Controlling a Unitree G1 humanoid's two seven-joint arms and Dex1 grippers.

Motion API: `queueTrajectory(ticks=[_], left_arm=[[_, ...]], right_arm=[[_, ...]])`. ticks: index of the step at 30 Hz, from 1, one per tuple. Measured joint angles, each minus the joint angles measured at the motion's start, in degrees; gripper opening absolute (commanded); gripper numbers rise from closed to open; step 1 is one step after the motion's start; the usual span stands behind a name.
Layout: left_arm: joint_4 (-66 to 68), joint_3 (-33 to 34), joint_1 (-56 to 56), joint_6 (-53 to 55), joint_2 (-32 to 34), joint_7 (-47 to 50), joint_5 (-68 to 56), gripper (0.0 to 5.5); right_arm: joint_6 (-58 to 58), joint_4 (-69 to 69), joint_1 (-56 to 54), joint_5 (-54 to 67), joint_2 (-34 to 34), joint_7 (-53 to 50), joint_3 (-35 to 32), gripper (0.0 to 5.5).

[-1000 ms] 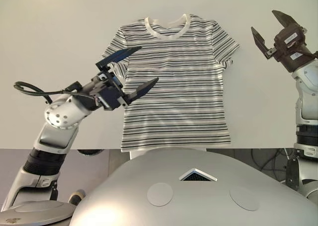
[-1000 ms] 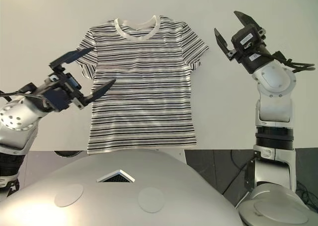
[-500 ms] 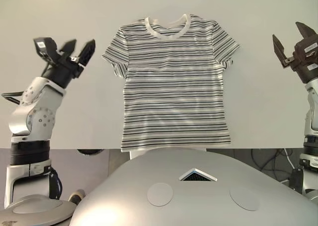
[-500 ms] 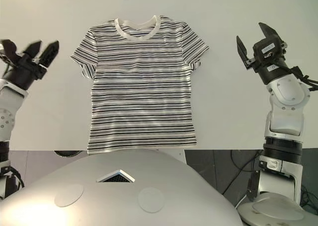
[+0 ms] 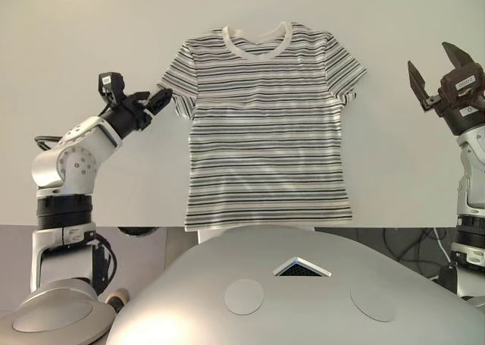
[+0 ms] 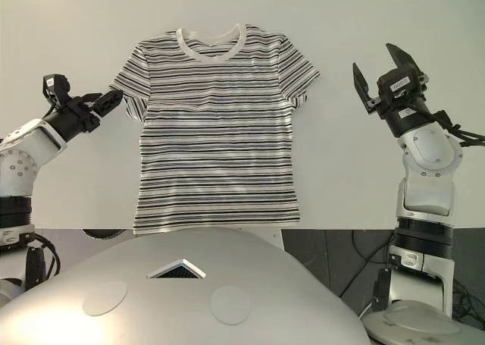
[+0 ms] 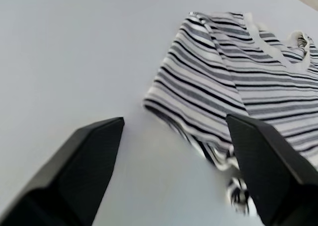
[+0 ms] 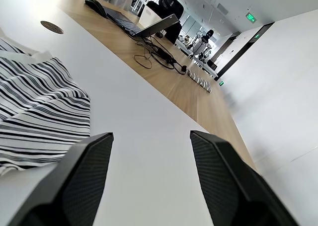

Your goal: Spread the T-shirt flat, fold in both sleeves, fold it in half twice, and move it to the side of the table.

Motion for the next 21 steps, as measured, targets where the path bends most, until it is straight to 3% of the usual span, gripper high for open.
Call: queueTrajectory(ticks=[6, 21], left_arm=[[5.6, 0.3, -4.4, -1.5, -3.5, -2.3, 4.8, 3.82], [4.8, 0.7, -4.3, 0.1, -5.6, -6.3, 8.9, 1.18]], right_arm=[[0.0, -0.5, 0.3, 0.0, 0.2, 0.0, 0.0, 2.91], [-1.0, -0.5, 0.6, 0.1, 1.9, 0.3, 0.4, 2.95]])
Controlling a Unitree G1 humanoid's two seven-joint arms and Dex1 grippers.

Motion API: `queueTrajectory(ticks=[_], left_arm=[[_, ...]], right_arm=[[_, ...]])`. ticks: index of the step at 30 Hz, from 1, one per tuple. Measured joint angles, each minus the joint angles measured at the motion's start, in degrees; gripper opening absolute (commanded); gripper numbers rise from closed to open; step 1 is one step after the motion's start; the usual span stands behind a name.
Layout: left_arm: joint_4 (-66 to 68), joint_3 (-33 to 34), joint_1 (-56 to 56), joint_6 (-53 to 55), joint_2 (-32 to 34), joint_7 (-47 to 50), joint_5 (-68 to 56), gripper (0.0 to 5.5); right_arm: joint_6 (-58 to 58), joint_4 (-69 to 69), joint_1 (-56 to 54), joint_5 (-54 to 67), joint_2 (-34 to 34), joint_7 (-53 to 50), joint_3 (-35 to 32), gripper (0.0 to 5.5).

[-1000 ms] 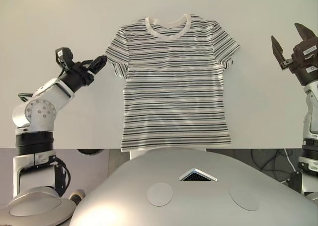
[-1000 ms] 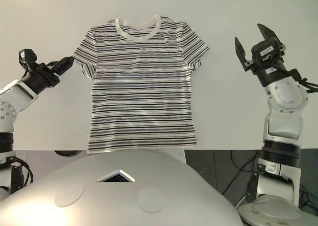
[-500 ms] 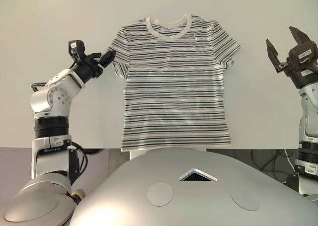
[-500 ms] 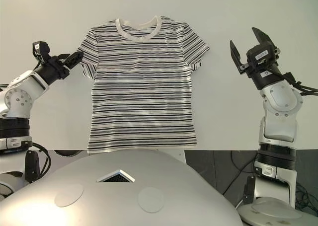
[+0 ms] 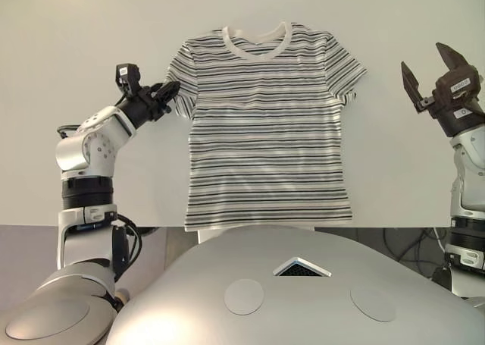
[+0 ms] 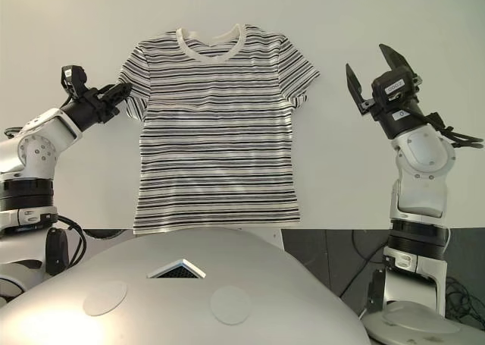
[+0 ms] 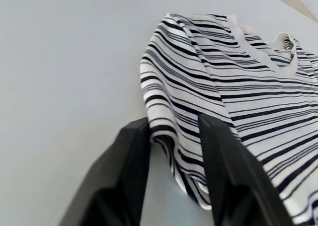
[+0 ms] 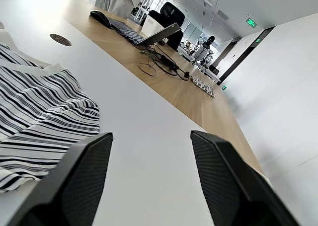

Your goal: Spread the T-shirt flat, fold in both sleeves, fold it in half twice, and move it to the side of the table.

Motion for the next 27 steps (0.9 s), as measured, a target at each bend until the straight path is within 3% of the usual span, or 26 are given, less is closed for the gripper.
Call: queueTrajectory(ticks=[5, 23, 27], left_arm=[[1.0, 1.9, -0.1, 0.0, -0.8, 0.2, 0.6, 0.05], [-12.1, 2.2, 1.3, 0.3, -2.9, 4.0, 5.1, 0.02], [-18.1, -3.3, 0.6, 3.7, -4.7, 5.5, 7.1, 0.02]], right_arm=[[0.0, 0.0, 0.0, 0.0, 0.1, 0.0, 0.1, 2.95], [0.0, 0.1, -0.7, -0.2, 1.8, -0.4, 2.4, 2.95], [0.0, 0.1, -0.8, -0.5, 2.2, -0.5, 3.4, 2.95]])
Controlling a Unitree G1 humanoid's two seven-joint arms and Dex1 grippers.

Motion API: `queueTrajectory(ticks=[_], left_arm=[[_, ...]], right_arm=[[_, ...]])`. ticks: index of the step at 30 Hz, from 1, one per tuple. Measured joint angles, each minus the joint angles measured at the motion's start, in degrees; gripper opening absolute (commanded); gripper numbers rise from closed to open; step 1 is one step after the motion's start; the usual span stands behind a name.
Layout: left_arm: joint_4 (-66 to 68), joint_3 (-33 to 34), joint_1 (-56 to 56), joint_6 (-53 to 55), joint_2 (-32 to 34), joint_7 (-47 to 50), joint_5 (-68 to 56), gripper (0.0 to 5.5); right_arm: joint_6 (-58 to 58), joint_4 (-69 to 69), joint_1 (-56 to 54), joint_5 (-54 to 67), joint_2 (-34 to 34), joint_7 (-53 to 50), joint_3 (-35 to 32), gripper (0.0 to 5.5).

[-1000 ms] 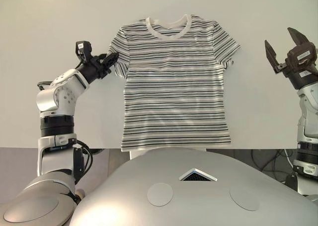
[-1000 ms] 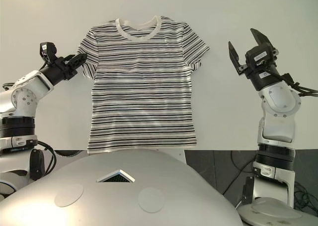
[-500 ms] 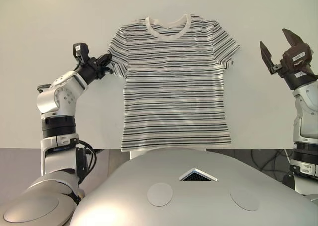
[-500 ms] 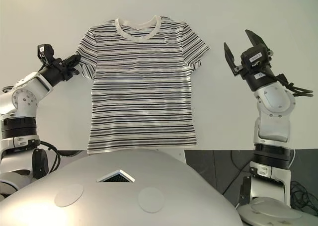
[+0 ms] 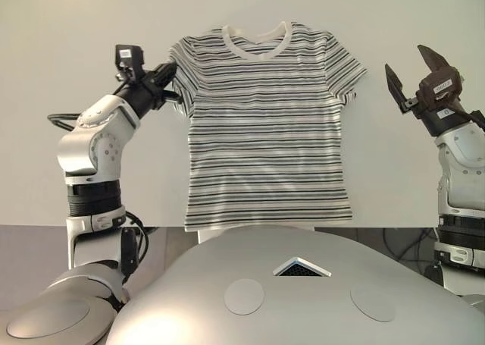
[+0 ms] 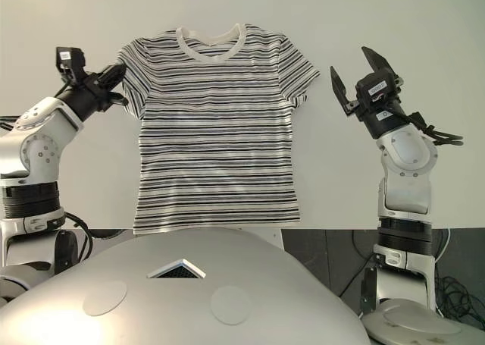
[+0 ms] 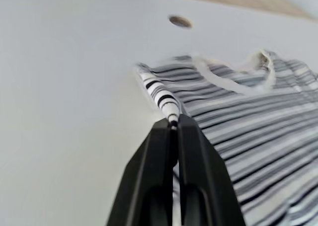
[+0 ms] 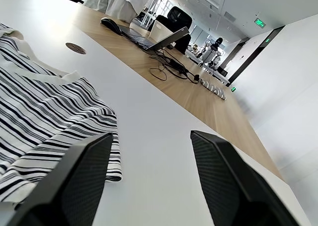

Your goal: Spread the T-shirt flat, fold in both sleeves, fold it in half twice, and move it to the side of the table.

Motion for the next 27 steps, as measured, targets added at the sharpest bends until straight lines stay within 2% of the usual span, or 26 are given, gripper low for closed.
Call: queueTrajectory(ticks=[7, 8, 14, 17, 20, 22, 27], left_arm=[[-3.1, -10.4, -6.0, 7.4, -3.7, 3.7, 4.3, 0.02], [-2.6, -11.6, -7.0, 8.3, -4.6, 4.1, 4.8, 0.32], [1.9, -13.4, -10.5, 11.8, -10.2, 4.4, 4.9, 1.36], [2.8, -13.4, -11.0, 13.2, -11.5, 5.2, 6.0, 1.36], [-1.7, -10.8, -10.9, 15.2, -10.8, 1.4, 1.9, 1.36], [-7.4, -6.7, -11.2, 15.1, -8.7, -1.6, -1.1, 1.36], [-15.1, 8.0, -12.8, 11.7, -6.8, -3.0, -9.2, 1.36]], right_arm=[[-0.1, 0.1, -1.8, -0.7, 0.1, -0.4, 1.3, 2.95], [-0.1, 0.1, -1.7, -1.4, 0.1, -0.8, 1.4, 2.95], [-0.4, 0.4, -1.5, -2.3, 0.7, -1.4, 2.6, 2.95], [1.3, 2.1, -1.2, -3.6, 0.7, -2.2, 2.6, 2.95], [10.8, 5.7, -1.1, -3.0, 0.7, -2.4, 2.2, 2.95], [19.3, 4.7, -1.4, 2.3, 2.5, -2.2, 0.1, 2.95], [39.9, 2.4, -5.1, 17.1, 5.3, 0.0, -4.4, 2.95]])
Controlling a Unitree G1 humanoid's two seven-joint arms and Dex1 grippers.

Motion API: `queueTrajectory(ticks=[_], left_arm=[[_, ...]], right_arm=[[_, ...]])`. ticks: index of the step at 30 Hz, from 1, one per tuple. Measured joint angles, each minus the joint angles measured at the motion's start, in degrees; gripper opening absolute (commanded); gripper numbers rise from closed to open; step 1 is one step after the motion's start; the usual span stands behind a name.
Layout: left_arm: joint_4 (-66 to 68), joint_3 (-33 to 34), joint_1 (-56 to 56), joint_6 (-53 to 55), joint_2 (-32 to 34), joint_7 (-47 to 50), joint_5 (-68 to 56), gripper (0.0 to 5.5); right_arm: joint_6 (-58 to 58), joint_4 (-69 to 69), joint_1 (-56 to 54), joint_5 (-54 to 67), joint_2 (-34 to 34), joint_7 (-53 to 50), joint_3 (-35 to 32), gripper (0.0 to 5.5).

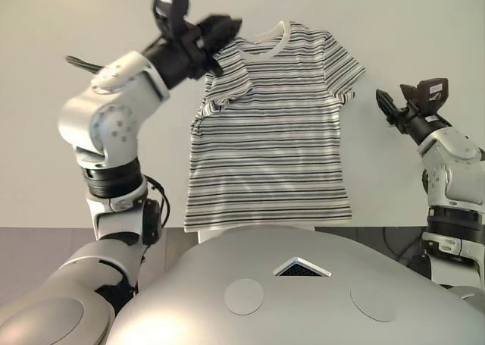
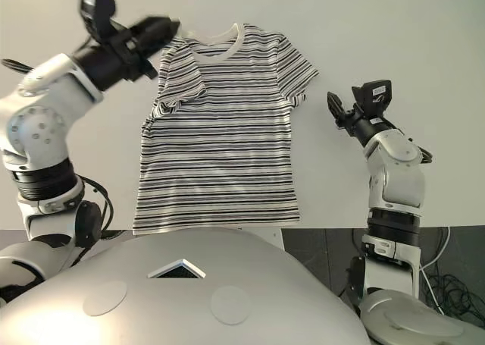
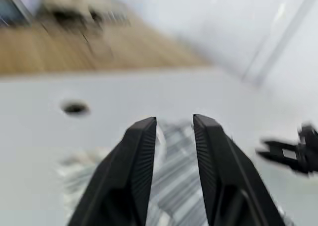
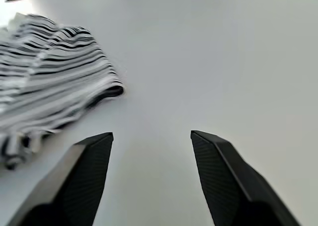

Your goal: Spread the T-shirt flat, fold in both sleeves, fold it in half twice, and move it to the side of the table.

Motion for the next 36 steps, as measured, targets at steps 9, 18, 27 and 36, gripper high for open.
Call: queueTrajectory(ticks=[9, 18, 27, 36], left_arm=[[2.1, -3.4, 9.2, -25.4, 2.8, 0.5, 16.3, 1.36], [1.4, -8.1, 14.7, -32.9, 2.4, -0.2, 19.7, 1.36], [-0.2, -10.1, 16.4, -34.2, 2.4, -0.5, 20.5, 1.39], [-0.4, -10.9, 16.7, -34.3, 1.9, -0.5, 20.5, 1.39]], right_arm=[[18.3, 7.5, -11.3, 12.2, 2.2, -0.9, -4.8, 2.95], [10.0, 15.8, -17.6, 6.4, 4.8, -3.8, -0.2, 2.95], [6.7, 17.8, -19.0, 3.0, 4.7, -3.2, 2.9, 2.2], [7.3, 15.5, -17.2, 2.9, 4.5, -2.3, 3.4, 0.59]])
